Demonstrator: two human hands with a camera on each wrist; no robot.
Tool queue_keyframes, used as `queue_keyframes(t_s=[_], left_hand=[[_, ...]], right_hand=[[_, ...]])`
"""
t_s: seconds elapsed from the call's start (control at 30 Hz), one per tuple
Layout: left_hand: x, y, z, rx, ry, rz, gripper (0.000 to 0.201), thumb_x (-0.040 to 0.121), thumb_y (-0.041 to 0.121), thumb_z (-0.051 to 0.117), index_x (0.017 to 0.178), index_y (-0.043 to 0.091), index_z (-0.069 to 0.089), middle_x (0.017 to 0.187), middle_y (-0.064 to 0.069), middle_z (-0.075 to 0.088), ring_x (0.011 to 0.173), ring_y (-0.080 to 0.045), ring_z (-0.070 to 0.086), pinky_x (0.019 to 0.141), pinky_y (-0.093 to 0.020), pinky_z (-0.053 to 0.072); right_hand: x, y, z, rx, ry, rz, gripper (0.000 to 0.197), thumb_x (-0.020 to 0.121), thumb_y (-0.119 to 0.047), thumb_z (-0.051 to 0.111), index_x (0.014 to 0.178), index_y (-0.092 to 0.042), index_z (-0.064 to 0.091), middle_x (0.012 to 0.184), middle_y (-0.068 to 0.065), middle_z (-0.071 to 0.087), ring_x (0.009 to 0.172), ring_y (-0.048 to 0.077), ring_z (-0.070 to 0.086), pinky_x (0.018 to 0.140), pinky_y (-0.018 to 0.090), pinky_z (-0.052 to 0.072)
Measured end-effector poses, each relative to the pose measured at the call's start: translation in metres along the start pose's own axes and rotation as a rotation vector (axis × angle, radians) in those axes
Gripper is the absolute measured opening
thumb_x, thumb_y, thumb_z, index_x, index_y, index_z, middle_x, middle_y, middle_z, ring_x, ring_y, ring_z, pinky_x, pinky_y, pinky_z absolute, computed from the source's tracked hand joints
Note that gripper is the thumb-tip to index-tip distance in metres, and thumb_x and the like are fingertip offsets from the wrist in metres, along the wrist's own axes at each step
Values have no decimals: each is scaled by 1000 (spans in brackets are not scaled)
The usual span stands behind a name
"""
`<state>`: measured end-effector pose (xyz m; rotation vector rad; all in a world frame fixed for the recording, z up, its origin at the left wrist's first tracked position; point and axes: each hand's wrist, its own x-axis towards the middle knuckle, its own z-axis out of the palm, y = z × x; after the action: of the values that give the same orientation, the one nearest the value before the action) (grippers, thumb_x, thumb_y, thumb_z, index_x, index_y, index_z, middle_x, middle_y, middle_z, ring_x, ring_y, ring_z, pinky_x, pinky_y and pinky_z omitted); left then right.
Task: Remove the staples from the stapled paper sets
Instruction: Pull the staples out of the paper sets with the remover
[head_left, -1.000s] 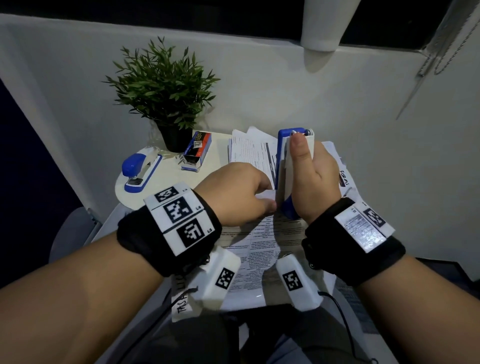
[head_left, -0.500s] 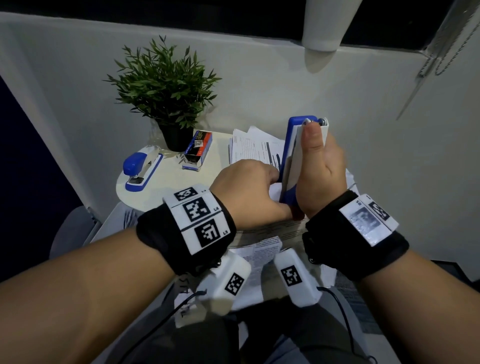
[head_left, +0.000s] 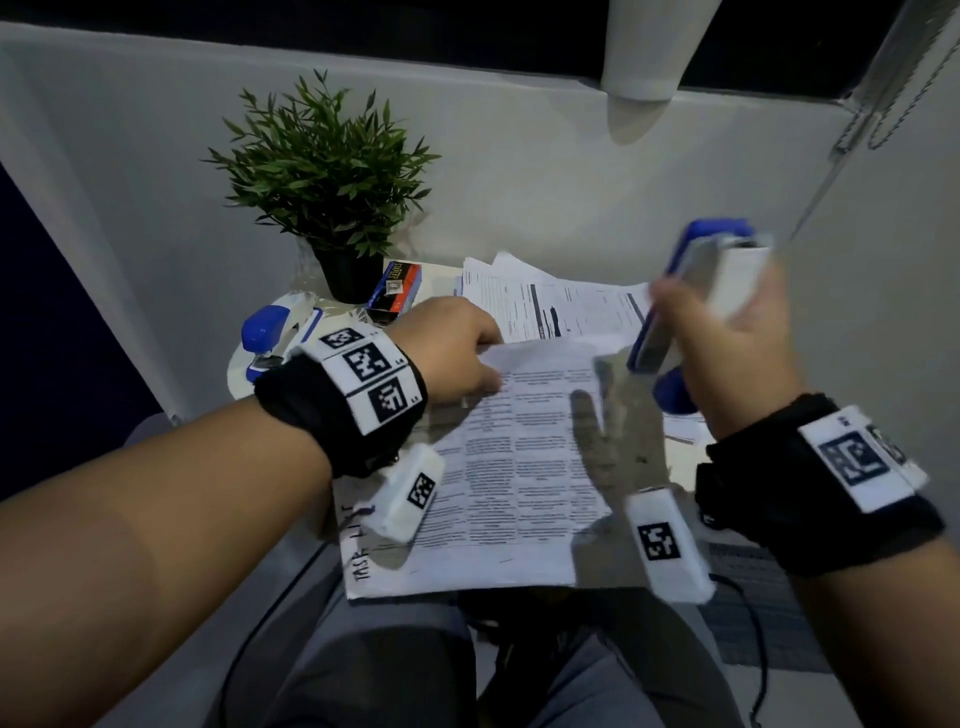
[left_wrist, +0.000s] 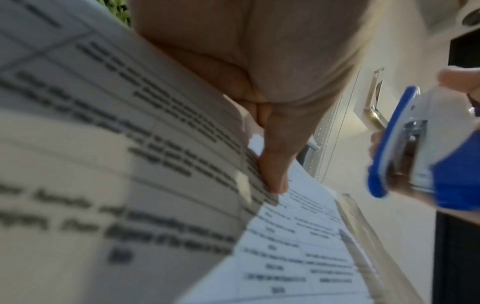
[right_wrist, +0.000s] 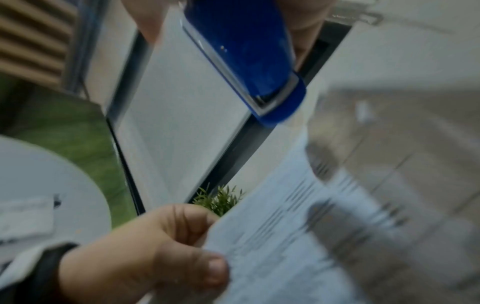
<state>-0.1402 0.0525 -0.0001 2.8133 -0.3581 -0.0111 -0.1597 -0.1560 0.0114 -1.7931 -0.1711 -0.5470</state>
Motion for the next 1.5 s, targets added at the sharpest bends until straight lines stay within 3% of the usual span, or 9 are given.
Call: queue_keyframes(t_s=[0.13,0.27,0.5,0.87,1.0,1.07,1.17,1.33,1.5], left_hand=[[14,-9,-5,97,61,-38,23,80,34,67,100,23,67,93,3,62,83,-14,48,66,-25,36],[15,-6,3,156,75,-6,9,87,27,58,94,23,63,86,5,57,81,-15,47,68,-28,37],[-6,-17,29,93,102,156,18,83,7,53,91,20,64,101,9,66,92,-16,59,73,-28,45],[-40,-54,79,167,21,427,32,84,33,45,90,26,76,104,1,71,95,-32,65,77,-44,55],[-41,-55,84,126,51,407,34,85,32,43,91,27,76,107,1,70,101,-34,64,82,-46,53],[-41,-56,86,98,64,404,33,85,32,44,93,27,75,108,2,70,104,-34,63,84,-48,52],[-43,-59,85,69,53,429,33,85,33,44,97,27,75,112,3,69,109,-31,61,88,-49,50],[-53,-87,78,56,60,446,38,85,44,43,105,30,72,125,10,61,125,-17,47,98,-42,33],[-71,-116,74,-91,162,167,49,81,55,35,105,31,72,119,30,48,126,-1,40,108,-35,28]], right_hand=[[-11,17,0,-848,-640,-75,28,79,-33,65,103,-23,54,89,3,62,80,22,59,65,28,45],[-36,39,16,-1126,-991,-134,48,79,-58,55,112,-23,57,111,0,55,99,23,57,83,34,49],[-40,51,19,-1257,-982,-166,39,81,-41,56,114,-21,50,112,4,61,102,28,59,71,29,42],[-49,39,-3,-1238,-978,-169,48,81,-67,43,107,-27,49,105,-6,60,97,20,57,64,27,37],[-52,25,-13,-1131,-820,-253,50,67,-51,44,102,-18,56,103,-1,56,95,24,57,66,28,44],[-54,24,-10,-1116,-818,-291,60,67,-47,45,109,-7,60,121,11,57,107,31,59,78,33,51],[-59,36,-6,-1168,-1079,-177,69,86,-48,54,140,-10,36,160,7,5,145,20,18,113,26,20],[-61,46,-8,-1156,-1170,-70,65,88,-63,44,136,-20,37,160,2,-7,147,14,5,115,26,14],[-62,55,-4,-1187,-1154,-102,64,87,-63,49,136,-22,38,160,2,-2,146,15,9,116,29,13]])
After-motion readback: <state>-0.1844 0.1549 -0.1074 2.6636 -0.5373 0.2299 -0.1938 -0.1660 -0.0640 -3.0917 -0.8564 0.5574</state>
